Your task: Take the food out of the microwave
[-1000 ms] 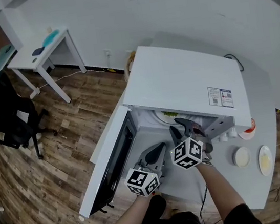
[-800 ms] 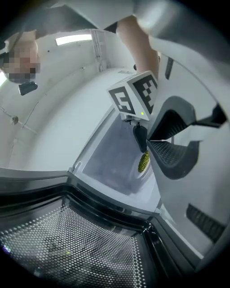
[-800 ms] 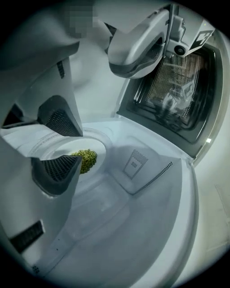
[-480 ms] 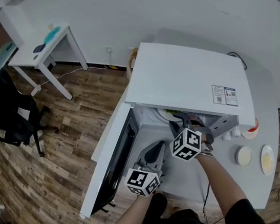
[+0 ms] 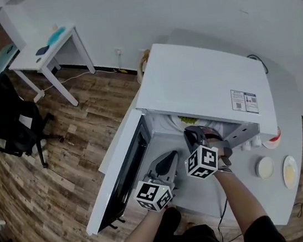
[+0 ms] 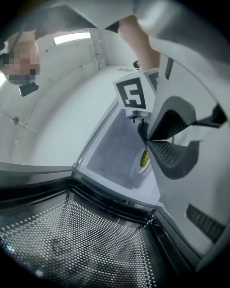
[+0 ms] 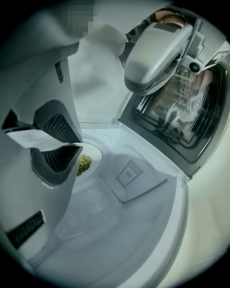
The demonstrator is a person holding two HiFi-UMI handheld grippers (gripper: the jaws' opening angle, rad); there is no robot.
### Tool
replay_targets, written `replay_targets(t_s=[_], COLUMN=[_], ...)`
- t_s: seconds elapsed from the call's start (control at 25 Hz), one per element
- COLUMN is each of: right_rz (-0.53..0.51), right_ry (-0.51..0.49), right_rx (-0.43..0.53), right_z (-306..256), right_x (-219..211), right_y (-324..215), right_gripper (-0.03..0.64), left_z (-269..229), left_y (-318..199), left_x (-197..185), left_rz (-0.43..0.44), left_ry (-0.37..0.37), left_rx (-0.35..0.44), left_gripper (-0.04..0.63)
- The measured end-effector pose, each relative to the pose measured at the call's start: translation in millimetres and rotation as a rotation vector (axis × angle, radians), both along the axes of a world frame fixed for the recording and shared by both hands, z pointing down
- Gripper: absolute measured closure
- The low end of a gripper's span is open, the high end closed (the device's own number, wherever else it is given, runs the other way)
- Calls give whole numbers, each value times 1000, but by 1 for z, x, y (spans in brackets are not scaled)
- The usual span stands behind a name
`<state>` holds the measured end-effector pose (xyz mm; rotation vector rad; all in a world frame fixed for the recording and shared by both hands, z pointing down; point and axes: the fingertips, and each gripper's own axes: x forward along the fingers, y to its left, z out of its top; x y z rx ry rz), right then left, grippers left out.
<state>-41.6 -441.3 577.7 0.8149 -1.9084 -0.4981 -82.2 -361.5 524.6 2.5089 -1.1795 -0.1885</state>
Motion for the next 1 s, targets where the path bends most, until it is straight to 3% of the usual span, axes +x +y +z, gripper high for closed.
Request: replay_targets(t_s=[0.4,0.84,1.0], right_rz=[-5,-23,-36], right_ry=[-57,-110,-110], right_rx=[37,59,62], right_z=[-2,-11,-10], right_x=[4,9,11], right_y=[37,60,66], right_gripper=[571,571,571], left_z=[7,17,22], left_y=[-5,-13,-16], left_x=[10,26,30], left_rz=[35,76,77], left_ry=[54,284,398], left_rx=[-79,-278,-356], left_gripper=[581,575,486])
